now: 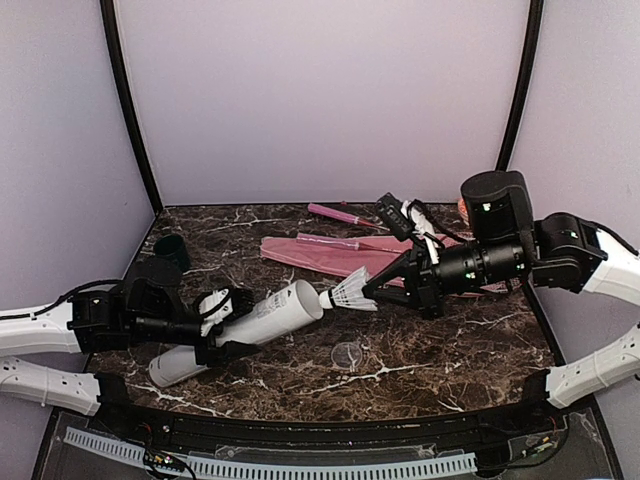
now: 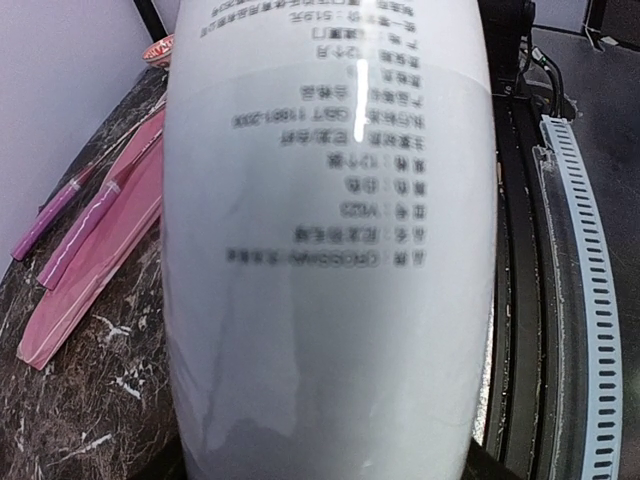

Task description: Pack up the badminton gear

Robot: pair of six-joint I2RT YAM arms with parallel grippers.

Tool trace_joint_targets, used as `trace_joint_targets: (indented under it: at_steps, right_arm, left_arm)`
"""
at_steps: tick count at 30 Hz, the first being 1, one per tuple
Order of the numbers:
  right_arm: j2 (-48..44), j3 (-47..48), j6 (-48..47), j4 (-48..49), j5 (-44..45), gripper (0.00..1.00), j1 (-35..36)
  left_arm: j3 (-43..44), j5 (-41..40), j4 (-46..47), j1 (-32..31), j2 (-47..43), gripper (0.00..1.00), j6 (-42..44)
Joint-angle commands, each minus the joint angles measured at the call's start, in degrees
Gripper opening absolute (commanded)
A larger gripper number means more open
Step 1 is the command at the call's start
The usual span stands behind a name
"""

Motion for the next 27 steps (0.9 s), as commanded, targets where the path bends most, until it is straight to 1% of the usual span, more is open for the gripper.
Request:
trace_joint_targets:
  at_steps: [1, 5, 13, 27]
  right_arm:
    - [3.05, 4.23, -2.52, -4.87, 4.92, 0.00, 6.45]
    - [6.16, 6.40, -3.11, -6.19, 8.77, 0.00, 9.37]
    - [8.27, 7.03, -3.48, -3.56, 11.56, 0.00, 9.88]
    - [12.61, 8.24, -4.32, 4.11, 2.43, 0.00, 10.38]
  left_arm:
    - [-0.54, 2.30, 2.27, -0.59, -0.25, 0.45, 1.18]
    - [-0.56, 3.49, 2.66, -1.53, 0.49, 0.44, 1.13]
    - [-1.26, 4.01, 4.36, -3.72, -0.32, 0.44, 0.58]
    - [-1.63, 4.36, 6.44, -4.07, -1.34, 0.45, 0.16]
